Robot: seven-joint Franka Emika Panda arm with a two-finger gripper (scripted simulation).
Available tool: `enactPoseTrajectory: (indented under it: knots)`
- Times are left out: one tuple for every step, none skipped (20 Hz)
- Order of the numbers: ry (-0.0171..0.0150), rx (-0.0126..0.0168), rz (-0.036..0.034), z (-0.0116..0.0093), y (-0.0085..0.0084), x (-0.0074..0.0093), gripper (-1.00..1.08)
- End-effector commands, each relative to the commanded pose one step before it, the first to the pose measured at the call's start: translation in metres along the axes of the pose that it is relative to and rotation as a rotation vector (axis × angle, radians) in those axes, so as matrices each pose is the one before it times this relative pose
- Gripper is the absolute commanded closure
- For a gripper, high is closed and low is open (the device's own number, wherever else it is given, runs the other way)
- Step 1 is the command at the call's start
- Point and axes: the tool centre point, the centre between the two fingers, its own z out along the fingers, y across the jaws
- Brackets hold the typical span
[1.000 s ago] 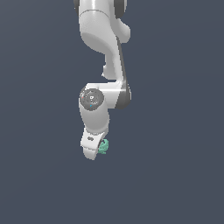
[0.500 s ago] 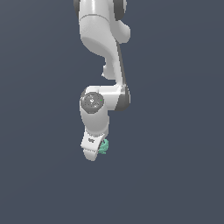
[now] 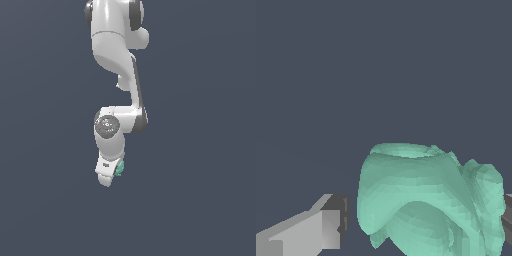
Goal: Pick up the object and move it to a goal position.
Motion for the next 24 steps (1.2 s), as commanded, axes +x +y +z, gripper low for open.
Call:
enactPoseTrajectory:
  knots:
    - [0.00039,-0.00210,0.00053,-0.00044,0.00135,-0.00009,-0.92]
    - [0.00000,0.00000,0.00000,0.00000,0.00000,0.00000,1.08]
    - [0.00000,0.00000,0.00000,0.00000,0.00000,0.00000,1.08]
    - [0.00000,0.00000,0.00000,0.00000,0.00000,0.00000,1.08]
    - [0.00000,0.00000,0.00000,0.00000,0.00000,0.00000,1.08]
    - [0.00000,0.00000,0.00000,0.00000,0.00000,0.00000,1.08]
    - [0.00000,0.00000,0.00000,0.00000,0.00000,0.00000,1.08]
    - [0.00000,0.00000,0.00000,0.00000,0.00000,0.00000,1.08]
    - [0.00000,0.00000,0.00000,0.00000,0.00000,0.00000,1.08]
    - [0.00000,0.00000,0.00000,0.00000,0.00000,0.00000,1.08]
    - [0.00000,0.00000,0.00000,0.00000,0.00000,0.00000,1.08]
    - [0.00000,0.00000,0.00000,-0.00004,-0.00011,-0.00002,1.08]
    - [0.00000,0.00000,0.00000,-0.00032,0.00001,-0.00008,1.08]
    - [0.00000,0.00000,0.00000,-0.00095,0.00003,-0.00023,1.08]
    - [0.00000,0.00000,0.00000,-0.00158,0.00005,-0.00039,1.08]
    - [0.00000,0.00000,0.00000,-0.00222,0.00006,-0.00054,1.08]
    - [0.00000,0.00000,0.00000,-0.00287,0.00008,-0.00070,1.08]
    - [0.00000,0.00000,0.00000,-0.00354,0.00010,-0.00086,1.08]
    - [0.00000,0.00000,0.00000,-0.00421,0.00013,-0.00102,1.08]
    - [-0.00031,0.00034,-0.00051,-0.00464,0.00010,-0.00082,1.08]
    - [0.00000,0.00000,0.00000,-0.00564,0.00017,-0.00136,1.08]
    - [0.00000,0.00000,0.00000,-0.00639,0.00020,-0.00154,1.08]
    - [0.00000,0.00000,0.00000,-0.00714,0.00023,-0.00172,1.08]
    - [0.00000,0.00000,0.00000,-0.00785,0.00025,-0.00188,1.08]
